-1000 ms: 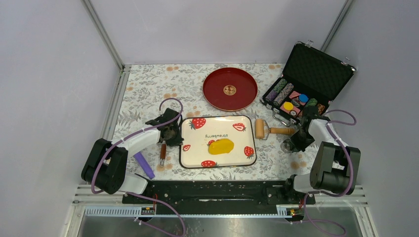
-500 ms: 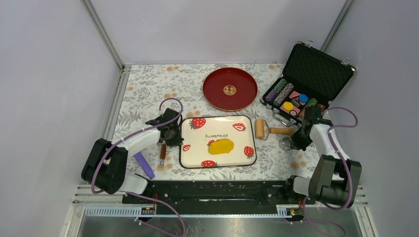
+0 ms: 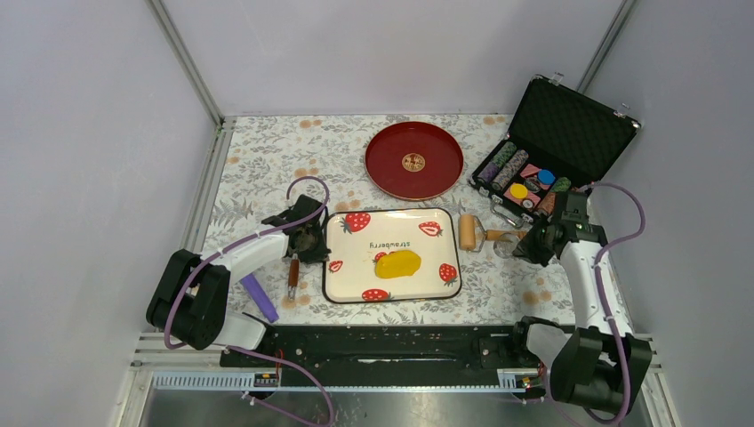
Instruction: Roll out the dumpling wrappers from the dough
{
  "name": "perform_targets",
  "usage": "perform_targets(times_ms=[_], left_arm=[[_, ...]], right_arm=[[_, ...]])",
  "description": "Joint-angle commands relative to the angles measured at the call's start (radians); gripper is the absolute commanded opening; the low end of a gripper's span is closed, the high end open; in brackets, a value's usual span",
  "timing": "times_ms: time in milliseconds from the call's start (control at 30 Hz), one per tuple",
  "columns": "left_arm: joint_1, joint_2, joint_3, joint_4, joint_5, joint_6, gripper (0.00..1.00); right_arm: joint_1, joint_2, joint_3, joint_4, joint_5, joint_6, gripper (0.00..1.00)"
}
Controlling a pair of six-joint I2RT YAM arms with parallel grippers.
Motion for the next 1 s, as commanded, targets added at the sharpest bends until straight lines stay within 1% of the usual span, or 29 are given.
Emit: perform_targets(times_ms=[0,200,233,333,533,800,967], left_arm=[[0.006,0.039,-0.024,-0.086,-0.115,0.037,0.00],[0.006,0.038,-0.026,-0.086,-0.114,0.037,0.00],[0.006,0.039,-0.026,-0.085,-0.115,0.036,0.00],[0.006,0.040,-0.025,-0.086,-0.112,0.037,0.00],[0.005,0.039,-0.025,-0.087,-0.114,0.034,0.00],[0.006,0.039,-0.026,-0.086,-0.114,0.035,0.00],[0.006,0.039,-0.025,-0.087,-0.114,0.036,0.00]], right_arm=[[0.094,0.024,0.074,-0.045,-0.070,-0.031,0.02],[0.344,0.088,0.140,-0.058,-0.012,0.028,0.02],[0.366,0.100,0.150,-0.056,-0.003,0.040,0.02],[0.486,0.139,0.186,-0.051,0.022,0.075,0.02],[0.677,0.221,0.234,0.024,0.054,0.171,0.00],[0.901,0.414,0.362,0.061,0.110,0.238,0.00],[0.975,0.507,0.419,0.081,0.139,0.259,0.00]])
